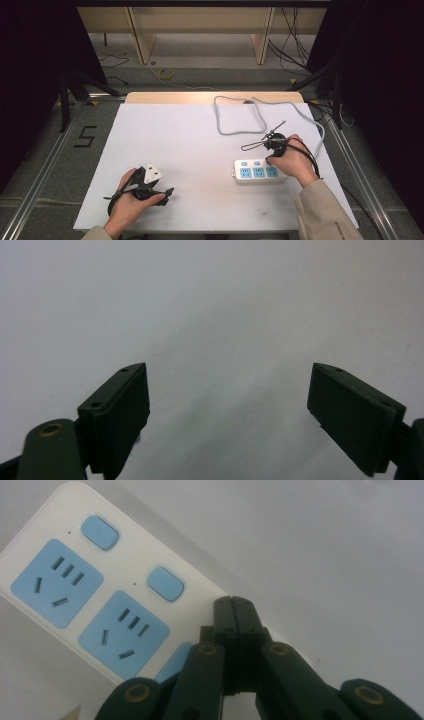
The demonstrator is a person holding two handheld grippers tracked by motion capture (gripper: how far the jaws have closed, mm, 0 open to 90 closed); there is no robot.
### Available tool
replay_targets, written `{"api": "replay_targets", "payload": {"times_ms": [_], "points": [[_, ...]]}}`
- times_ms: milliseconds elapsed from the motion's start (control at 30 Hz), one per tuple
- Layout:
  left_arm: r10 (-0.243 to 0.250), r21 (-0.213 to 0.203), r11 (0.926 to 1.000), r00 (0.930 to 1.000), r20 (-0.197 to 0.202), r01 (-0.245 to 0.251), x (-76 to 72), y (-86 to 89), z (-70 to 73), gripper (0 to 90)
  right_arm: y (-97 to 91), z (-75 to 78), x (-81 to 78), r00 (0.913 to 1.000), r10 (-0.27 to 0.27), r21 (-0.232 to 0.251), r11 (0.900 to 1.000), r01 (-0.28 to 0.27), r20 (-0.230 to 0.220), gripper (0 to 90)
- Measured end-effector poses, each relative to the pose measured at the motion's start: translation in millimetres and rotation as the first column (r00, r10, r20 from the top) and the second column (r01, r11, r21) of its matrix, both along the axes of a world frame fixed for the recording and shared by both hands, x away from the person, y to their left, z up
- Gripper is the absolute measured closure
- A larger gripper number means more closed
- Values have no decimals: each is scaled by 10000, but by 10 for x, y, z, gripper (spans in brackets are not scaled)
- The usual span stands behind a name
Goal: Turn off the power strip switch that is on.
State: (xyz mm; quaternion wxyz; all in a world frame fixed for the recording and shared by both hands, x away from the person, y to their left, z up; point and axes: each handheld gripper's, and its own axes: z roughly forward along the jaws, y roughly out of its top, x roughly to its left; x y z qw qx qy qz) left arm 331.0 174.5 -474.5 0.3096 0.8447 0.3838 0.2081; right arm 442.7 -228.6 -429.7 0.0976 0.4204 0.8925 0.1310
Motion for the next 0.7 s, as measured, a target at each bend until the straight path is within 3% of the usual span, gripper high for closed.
{"api": "replay_targets", "payload": {"times_ms": [533, 700], "points": [[0, -6, 10000, 10000, 0, 0, 1, 0, -1, 168, -9, 2, -5, 9999, -118, 35, 9999, 118, 23, 900], [-9, 10, 10000, 10000, -25, 9, 1, -1, 0, 168, -25, 30, -16, 9998, -129, 281, 9995, 125, 127, 900]]}}
